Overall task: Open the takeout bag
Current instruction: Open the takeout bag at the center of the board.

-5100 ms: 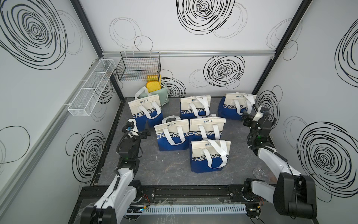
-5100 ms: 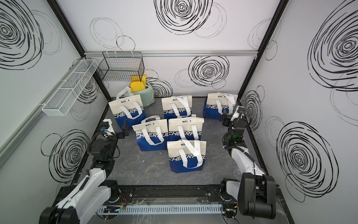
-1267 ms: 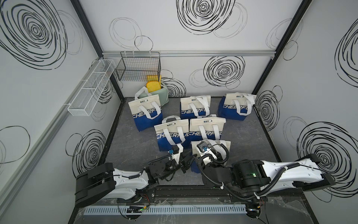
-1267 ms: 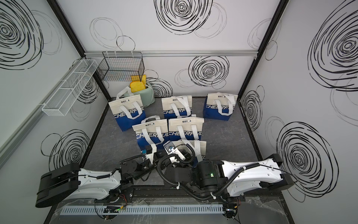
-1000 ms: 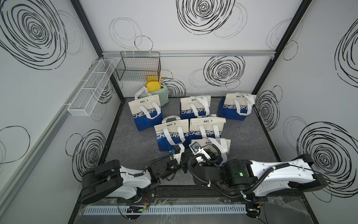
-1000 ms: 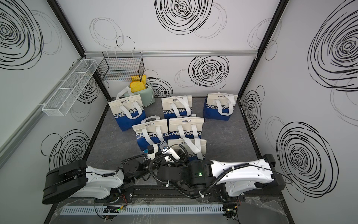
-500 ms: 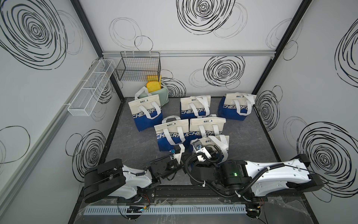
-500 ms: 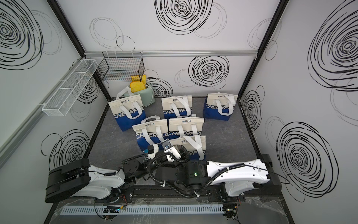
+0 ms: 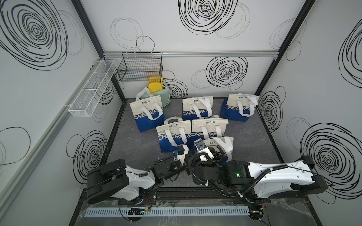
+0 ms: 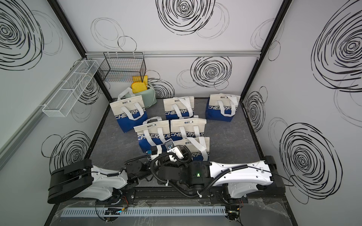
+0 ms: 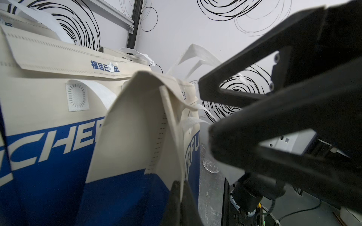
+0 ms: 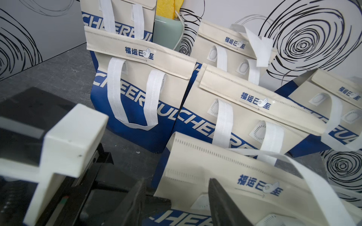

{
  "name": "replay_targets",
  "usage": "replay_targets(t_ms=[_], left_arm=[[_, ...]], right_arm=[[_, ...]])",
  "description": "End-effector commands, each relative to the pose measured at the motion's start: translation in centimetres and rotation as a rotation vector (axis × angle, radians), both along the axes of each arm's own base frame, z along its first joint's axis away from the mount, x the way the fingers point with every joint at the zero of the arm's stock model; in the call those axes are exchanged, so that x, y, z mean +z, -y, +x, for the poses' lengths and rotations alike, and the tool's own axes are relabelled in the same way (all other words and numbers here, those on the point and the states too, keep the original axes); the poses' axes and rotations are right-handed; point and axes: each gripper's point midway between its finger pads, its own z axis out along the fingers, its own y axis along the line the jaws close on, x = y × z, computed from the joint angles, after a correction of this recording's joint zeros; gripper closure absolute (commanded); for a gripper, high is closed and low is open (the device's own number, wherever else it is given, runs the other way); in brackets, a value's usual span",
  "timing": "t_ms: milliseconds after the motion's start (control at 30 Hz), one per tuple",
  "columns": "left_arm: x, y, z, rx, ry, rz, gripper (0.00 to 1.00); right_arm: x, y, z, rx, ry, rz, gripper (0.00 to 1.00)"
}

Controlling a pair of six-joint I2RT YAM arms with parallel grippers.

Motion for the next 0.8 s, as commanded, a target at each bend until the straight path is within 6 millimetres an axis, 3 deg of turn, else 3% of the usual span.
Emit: replay_targets(t_ms=[0, 367, 767], left_arm=[[2.9, 0.0, 0.0, -0.002, 0.058, -0.086, 1.0], [2.7, 0.2, 0.1, -0.008, 0.056, -0.076, 1.0], [2.7, 1.0, 0.1, -0.022, 0.063, -0.059, 1.0]], right_arm=[[1.2, 1.1, 0.8, -0.044, 0.034, 0.027, 0.48], [1.2, 2.8, 1.6, -0.083, 0.039, 0.011, 0.53], [0.7, 1.7, 1.5, -0.047, 0.041, -0.015, 0.52]])
